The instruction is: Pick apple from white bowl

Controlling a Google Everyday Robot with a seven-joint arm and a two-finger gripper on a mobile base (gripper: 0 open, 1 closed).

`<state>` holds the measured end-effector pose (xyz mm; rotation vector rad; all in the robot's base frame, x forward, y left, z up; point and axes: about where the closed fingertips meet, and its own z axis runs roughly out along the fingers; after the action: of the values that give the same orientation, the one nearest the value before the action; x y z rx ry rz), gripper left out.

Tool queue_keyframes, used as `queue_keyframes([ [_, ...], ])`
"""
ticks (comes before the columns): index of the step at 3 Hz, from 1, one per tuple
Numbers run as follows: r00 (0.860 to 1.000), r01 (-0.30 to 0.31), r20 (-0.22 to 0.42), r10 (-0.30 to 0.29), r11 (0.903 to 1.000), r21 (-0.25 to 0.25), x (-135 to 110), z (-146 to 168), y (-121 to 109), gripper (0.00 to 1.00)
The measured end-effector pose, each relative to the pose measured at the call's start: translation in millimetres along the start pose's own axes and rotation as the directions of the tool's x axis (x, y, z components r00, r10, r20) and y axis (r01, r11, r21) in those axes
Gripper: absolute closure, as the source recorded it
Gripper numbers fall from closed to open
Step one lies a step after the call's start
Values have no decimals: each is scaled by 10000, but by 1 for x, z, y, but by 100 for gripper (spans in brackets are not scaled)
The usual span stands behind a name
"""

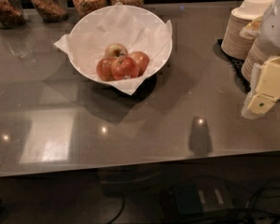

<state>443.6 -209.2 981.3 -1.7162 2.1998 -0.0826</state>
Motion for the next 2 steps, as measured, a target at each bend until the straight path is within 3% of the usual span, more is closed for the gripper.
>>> queue_keyframes([
  [1,9958,33,918,-45,9999,135,-27,1,-15,0],
  [2,9814,-262,1911,208,9993,263,-62,4,-37,0],
])
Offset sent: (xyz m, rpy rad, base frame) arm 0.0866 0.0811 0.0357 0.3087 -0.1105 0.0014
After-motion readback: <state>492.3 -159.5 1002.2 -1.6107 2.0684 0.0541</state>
